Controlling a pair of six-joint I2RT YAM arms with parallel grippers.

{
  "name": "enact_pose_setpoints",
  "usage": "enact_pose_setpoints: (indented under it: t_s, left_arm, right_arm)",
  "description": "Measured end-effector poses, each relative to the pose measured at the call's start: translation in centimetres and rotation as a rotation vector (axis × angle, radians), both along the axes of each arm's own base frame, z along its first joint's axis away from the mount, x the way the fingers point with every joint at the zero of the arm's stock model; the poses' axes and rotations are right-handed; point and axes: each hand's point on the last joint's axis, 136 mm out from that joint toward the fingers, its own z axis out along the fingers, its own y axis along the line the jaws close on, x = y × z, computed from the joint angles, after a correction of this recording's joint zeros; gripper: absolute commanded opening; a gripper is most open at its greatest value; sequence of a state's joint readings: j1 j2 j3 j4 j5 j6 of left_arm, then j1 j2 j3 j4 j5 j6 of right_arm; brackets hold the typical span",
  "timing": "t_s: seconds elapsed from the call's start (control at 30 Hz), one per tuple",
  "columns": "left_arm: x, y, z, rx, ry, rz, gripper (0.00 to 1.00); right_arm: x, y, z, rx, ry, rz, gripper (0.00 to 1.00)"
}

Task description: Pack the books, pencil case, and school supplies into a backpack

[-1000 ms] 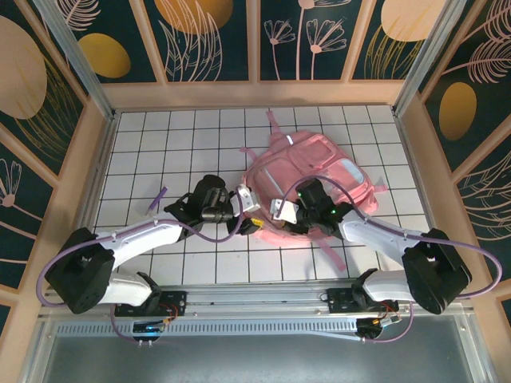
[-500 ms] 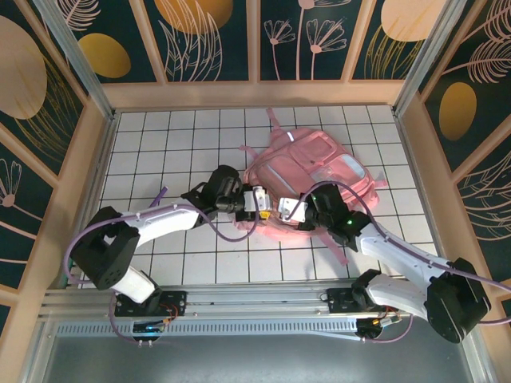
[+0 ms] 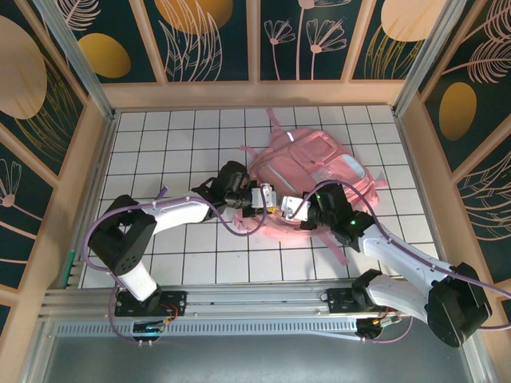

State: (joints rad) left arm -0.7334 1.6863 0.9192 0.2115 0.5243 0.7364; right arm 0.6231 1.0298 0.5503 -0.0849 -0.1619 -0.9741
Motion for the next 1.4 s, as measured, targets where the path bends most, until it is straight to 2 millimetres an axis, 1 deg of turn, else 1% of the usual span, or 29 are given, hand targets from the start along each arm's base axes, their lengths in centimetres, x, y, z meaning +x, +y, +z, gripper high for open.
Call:
enact_pose_setpoints:
  t_s: [0.1,0.33,0.37,0.4,0.43,0.47,0.57,0.63,0.73,0.77,0.8,0.87,0.97,1.07,1.2,1.3,1.4]
  left_arm:
    - [0.2,-0.2,-0.1,-0.011,0.007,0.009,0.29]
    - [0.6,-0.6,-1.5,-0.012,0.046,0.03,0.27]
    - [0.7,-0.6,-1.6,-0.015,0.047,0.033,0.25]
    - [0.8,-0.7,-1.7,-0.018,0.051,0.037,0.2]
    - [0.9,-0.7,-1.7,-0.02,0.055,0.044,0.13]
    - [1.0,-0.7,-1.7,-0.024,0.056,0.052,0.0]
    - [1.0,-0.7,-1.8,-0.027,0.055,0.057,0.0]
    - [1.0,-0.7,-1.8,-0.027,0.053,0.054,0.0]
    - [0.8,-0.6,-1.7,-0.029,0.051,0.053,0.0]
    - [0.7,-0.4,-1.6,-0.03,0.053,0.053,0.0]
    - [0.5,-0.2,-1.5,-0.033,0.054,0.054,0.0]
    - [0.3,-0.1,-0.9,-0.043,0.051,0.056,0.0]
    - [0.2,-0.2,-0.2,-0.063,0.051,0.057,0.0]
    - [0.0,-0.2,0.0,-0.078,0.065,0.054,0.0]
    - [-0.1,-0.3,0.3,-0.088,0.071,0.056,0.0]
    - [-0.1,-0.3,0.3,-0.089,0.073,0.057,0.0]
    - [-0.1,-0.2,0.5,-0.091,0.072,0.059,0.0]
  right_arm:
    - [0.0,0.0,0.0,0.0,0.0,0.0,0.0]
    - [0.1,-0.1,0.0,-0.002,-0.001,-0.005,0.0]
    - [0.1,-0.1,0.0,-0.002,-0.001,-0.006,0.0]
    - [0.1,-0.1,0.0,-0.002,-0.001,-0.008,0.0]
    - [0.1,-0.2,0.0,-0.001,0.001,-0.01,0.0]
    - [0.1,-0.2,0.0,0.0,0.001,-0.01,0.0]
    - [0.1,-0.2,-0.1,-0.001,0.002,-0.011,0.0]
    - [0.1,-0.2,-0.3,-0.001,0.0,-0.013,0.09]
    - [0.2,-0.5,-0.8,0.01,-0.016,-0.028,0.29]
    - [0.2,-0.6,-1.0,0.01,-0.028,-0.036,0.33]
    - [0.3,-0.9,-1.2,0.009,-0.041,-0.045,0.36]
    - [0.5,-1.2,-1.5,0.009,-0.061,-0.068,0.38]
    - [1.0,-1.7,-1.7,0.009,-0.096,-0.1,0.38]
    - [1.7,-1.9,-1.1,0.014,-0.131,-0.131,0.38]
    - [1.7,-1.8,-1.0,0.025,-0.13,-0.136,0.37]
    - [1.5,-1.4,-1.0,0.04,-0.115,-0.116,0.24]
    - [1.3,-0.9,-0.7,0.05,-0.101,-0.092,0.04]
